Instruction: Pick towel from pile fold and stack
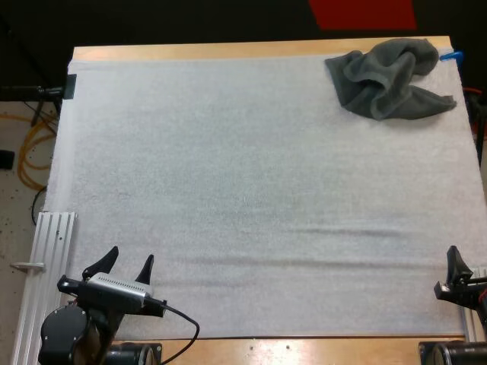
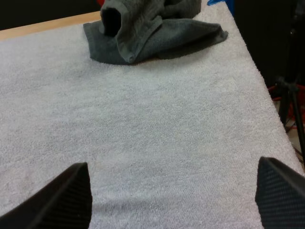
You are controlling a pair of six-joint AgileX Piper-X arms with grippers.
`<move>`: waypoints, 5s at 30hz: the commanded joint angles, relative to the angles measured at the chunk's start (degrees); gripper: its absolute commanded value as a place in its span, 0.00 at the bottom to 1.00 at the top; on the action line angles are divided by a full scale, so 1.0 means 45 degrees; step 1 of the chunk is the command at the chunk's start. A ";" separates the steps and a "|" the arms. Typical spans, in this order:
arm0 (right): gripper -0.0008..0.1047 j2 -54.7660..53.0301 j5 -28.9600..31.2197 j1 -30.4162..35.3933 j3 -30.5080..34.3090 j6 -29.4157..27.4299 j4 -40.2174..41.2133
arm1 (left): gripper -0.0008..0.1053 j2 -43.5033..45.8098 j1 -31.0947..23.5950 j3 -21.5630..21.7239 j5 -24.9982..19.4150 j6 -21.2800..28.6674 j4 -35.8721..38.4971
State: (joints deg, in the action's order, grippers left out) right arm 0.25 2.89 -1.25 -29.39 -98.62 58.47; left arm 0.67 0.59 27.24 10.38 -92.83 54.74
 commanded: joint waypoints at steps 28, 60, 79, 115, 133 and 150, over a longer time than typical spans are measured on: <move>0.53 0.3132 -0.1635 0.0093 -0.3230 -0.1140 0.0400 | 0.53 -0.3163 0.0018 0.3195 0.2018 -0.0242 -0.0378; 0.63 1.4326 -0.3778 -0.0692 -0.8742 -0.1757 -0.3428 | 0.53 -0.6545 0.1897 0.5062 0.5464 -0.0266 -0.1407; 0.63 2.2981 -0.1882 -0.0690 -1.4090 -0.0584 -0.3606 | 0.53 -0.6545 0.1897 0.5062 0.5464 -0.0266 -0.1383; 0.01 2.1248 -0.0847 -0.0638 -1.6394 -0.1054 -0.4316 | 0.53 -0.6545 0.1897 0.5062 0.5464 -0.0751 -0.1383; 0.01 1.6140 -0.2756 -0.0670 -1.6394 -0.2201 0.1972 | 0.53 -0.6545 0.1897 0.5062 0.5464 -0.0751 -0.1383; 0.01 1.6607 -0.7729 -0.3045 -1.2550 -0.5333 0.5232 | 0.53 -0.6545 0.1897 0.5062 0.5464 -0.0751 -0.1383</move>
State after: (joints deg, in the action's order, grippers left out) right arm 74.75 -30.23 -14.99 -85.93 -121.18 82.58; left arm -28.66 8.86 49.66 34.53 -95.54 49.10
